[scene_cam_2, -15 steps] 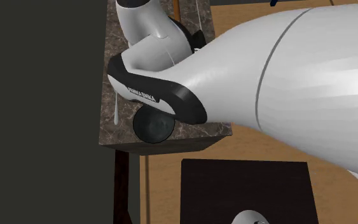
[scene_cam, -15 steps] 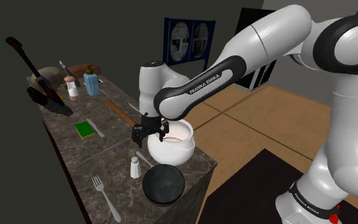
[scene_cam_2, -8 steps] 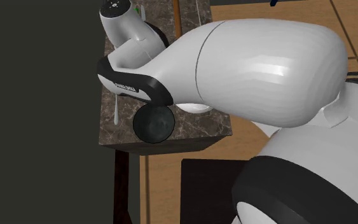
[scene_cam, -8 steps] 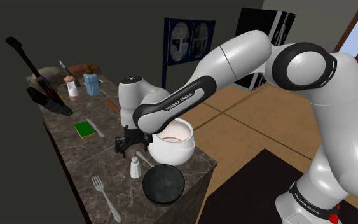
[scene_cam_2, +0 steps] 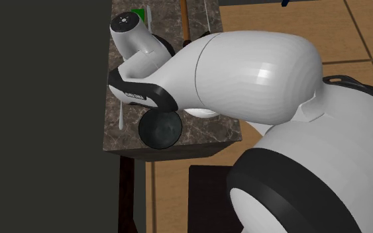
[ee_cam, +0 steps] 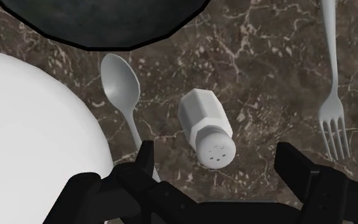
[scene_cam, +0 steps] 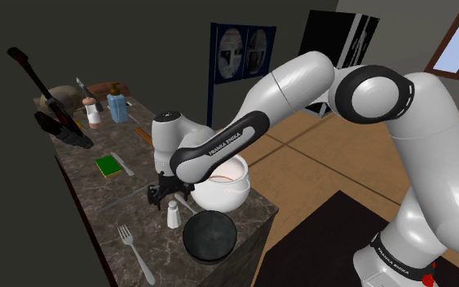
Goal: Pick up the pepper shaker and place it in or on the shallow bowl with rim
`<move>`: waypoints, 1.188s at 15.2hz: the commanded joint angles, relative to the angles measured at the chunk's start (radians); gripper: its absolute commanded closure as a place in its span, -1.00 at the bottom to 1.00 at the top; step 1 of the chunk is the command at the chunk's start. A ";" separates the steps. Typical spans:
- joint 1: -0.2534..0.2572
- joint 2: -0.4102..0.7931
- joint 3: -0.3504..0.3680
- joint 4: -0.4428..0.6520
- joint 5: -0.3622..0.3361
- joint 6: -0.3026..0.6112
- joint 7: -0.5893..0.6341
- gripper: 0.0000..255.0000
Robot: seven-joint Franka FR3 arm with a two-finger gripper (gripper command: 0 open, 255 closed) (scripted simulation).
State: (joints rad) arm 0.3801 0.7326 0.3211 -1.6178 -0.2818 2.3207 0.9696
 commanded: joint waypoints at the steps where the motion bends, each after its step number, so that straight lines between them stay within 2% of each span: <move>1: 0.002 0.005 -0.001 0.002 -0.002 0.004 0.001 -1.00; 6: 0.002 0.005 -0.001 0.002 -0.002 0.004 0.001 -1.00; 7: 0.002 0.005 -0.001 0.002 -0.002 0.004 0.001 1.00; 18: -0.002 -0.013 0.004 0.000 0.004 -0.012 -0.002 1.00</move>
State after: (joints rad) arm 0.3786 0.7262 0.3229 -1.6191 -0.2799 2.3159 0.9684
